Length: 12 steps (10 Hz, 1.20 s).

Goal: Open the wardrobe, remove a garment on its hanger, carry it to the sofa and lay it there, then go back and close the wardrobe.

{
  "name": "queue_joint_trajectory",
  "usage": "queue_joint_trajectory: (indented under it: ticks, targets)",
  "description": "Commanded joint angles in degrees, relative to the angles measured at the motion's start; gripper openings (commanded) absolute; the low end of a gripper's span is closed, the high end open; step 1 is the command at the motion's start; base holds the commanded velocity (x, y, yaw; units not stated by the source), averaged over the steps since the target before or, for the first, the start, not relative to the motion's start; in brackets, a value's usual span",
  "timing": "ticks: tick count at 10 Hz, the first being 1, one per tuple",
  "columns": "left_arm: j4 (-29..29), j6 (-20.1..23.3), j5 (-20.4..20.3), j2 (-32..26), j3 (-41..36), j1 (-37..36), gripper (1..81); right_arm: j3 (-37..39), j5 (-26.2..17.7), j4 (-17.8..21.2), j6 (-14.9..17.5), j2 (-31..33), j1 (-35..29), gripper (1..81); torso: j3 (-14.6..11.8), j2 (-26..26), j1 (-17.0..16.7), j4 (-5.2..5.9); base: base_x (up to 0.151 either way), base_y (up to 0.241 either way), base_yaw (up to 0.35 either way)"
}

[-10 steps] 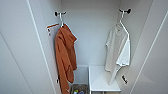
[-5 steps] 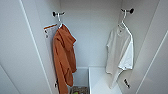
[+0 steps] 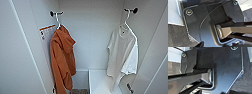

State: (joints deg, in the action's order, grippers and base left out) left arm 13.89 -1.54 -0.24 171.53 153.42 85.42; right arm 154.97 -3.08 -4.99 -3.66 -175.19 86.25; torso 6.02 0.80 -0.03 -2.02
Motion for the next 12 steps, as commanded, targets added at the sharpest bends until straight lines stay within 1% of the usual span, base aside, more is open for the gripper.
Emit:
queue_joint_trajectory:
  ticks: [1, 5, 12]
  targets:
    - [-0.53, 0.31, 3.06, -0.22, -0.22, -2.31, 81.1, -0.37, -3.60, -0.46, 0.23, -0.09, -2.43, 81.1, 0.00, 0.00, 0.03, 0.00, 0.096, -0.071, 0.000]
    - [-0.44, 0.31, 3.06, -0.31, -0.22, -2.23, 81.1, -0.38, -3.60, -0.46, 0.23, -0.10, -2.35, 81.1, 0.00, -0.02, 0.03, 0.00, 0.094, -0.076, 0.000]
    - [-0.53, 0.31, 3.06, -0.22, -0.22, -2.23, 81.1, -0.38, -3.60, -0.64, 0.23, -0.10, -2.35, 81.1, 0.00, -0.02, 0.03, 0.00, 0.072, 0.000, 0.000]
